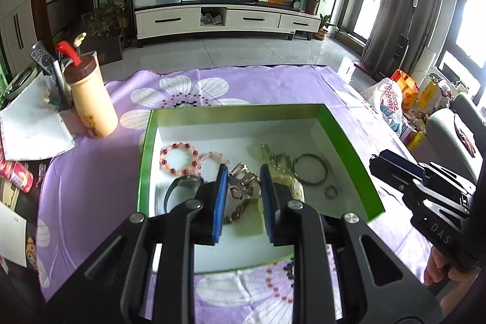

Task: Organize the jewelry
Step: 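Carry the gold charm and black-and-white pendant into the green box, open both tools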

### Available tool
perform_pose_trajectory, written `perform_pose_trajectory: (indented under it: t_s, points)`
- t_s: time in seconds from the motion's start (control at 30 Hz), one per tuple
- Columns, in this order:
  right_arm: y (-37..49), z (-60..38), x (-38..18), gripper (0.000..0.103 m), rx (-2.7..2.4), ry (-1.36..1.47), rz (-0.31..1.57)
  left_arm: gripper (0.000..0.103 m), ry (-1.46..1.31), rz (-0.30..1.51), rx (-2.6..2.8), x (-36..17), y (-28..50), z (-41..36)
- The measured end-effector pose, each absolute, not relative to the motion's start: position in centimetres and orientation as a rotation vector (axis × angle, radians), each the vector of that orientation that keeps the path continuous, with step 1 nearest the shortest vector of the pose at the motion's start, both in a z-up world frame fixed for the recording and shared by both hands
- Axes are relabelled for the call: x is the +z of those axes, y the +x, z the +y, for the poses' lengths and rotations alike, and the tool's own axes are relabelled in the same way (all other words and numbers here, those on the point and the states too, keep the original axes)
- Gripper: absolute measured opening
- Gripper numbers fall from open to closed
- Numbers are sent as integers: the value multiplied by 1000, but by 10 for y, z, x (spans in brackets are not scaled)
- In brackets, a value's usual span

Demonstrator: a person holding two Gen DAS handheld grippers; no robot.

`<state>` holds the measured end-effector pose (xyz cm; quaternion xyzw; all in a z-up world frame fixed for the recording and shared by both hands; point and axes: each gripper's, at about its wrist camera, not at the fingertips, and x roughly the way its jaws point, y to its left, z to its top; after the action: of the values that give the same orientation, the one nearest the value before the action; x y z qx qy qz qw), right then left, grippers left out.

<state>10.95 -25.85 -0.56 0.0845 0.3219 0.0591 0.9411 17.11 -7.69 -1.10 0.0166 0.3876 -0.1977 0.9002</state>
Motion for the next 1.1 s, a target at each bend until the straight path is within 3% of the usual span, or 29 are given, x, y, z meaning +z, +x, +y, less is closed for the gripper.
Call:
perform_pose_trajectory:
  t_s: [1.1]
  points:
    - [187, -278, -40, 19, 89, 242, 805, 21, 70, 943, -398, -66, 245, -131]
